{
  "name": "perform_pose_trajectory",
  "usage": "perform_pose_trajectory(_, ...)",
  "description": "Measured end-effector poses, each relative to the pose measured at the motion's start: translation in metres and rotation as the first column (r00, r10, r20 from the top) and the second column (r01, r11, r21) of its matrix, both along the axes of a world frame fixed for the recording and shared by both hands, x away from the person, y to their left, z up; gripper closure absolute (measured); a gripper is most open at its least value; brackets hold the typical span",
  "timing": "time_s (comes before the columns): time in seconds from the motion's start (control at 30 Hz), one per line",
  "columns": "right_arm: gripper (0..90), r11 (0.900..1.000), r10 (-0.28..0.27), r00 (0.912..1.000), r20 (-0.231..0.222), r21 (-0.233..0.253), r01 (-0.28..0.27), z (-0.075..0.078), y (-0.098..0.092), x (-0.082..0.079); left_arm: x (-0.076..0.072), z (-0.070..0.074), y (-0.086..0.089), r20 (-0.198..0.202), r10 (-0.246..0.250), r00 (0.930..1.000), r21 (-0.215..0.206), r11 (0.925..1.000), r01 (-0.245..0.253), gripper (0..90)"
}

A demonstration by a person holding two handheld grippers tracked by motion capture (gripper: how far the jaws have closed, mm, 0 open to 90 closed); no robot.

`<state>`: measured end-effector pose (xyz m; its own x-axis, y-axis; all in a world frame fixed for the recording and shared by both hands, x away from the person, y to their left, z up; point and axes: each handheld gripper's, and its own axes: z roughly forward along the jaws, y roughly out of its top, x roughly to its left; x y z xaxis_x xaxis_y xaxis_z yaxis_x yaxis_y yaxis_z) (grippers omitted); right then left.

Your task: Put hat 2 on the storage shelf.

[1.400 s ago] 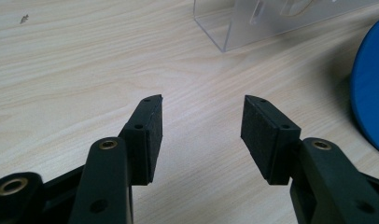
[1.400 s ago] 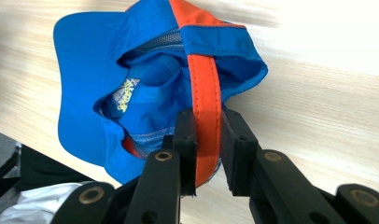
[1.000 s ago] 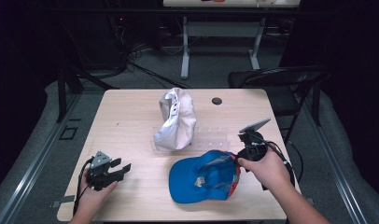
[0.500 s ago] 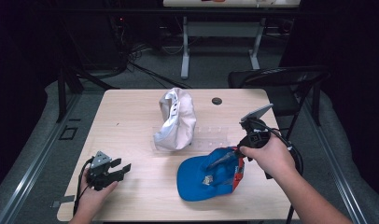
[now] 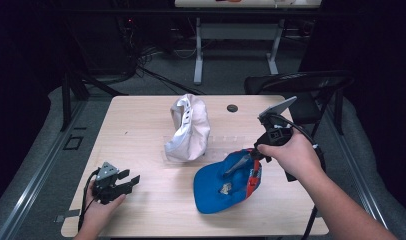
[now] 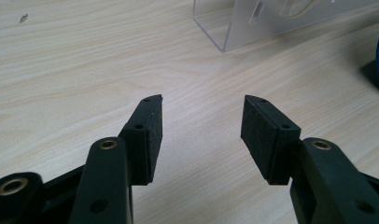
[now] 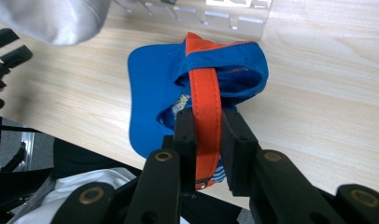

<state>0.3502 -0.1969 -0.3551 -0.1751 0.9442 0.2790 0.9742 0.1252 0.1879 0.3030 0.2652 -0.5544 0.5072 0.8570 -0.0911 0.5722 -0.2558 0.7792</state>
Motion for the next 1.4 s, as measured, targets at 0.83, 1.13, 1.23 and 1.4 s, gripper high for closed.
perform_pose_trajectory(0.83, 77.6, 0.951, -0.052, 0.9973, -0.051, 0.302, 0.065, 0.045, -0.026, 0.006, 0.0, 0.001, 0.001, 0.002, 0.0, 1.0, 0.002, 1.0, 0.0, 48.7)
perform_pose_trajectory(1.13, 77.7, 0.859, -0.065, 0.9949, -0.077, 0.503, 0.095, 0.037, -0.05, 0.009, 0.0, 0.001, 0.0, 0.004, 0.002, 1.0, 0.004, 1.0, -0.002, 48.8)
perform_pose_trajectory(1.23, 77.7, 0.831, -0.069, 0.9947, -0.077, 0.548, 0.1, 0.037, -0.054, 0.009, 0.0, 0.001, 0.0, 0.004, 0.002, 1.0, 0.004, 1.0, -0.002, 48.7)
perform_pose_trajectory(1.4, 77.7, 0.755, -0.087, 0.9942, -0.063, 0.647, 0.107, 0.032, -0.058, 0.01, 0.0, 0.0, 0.0, 0.005, 0.003, 1.0, 0.005, 1.0, -0.003, 48.7)
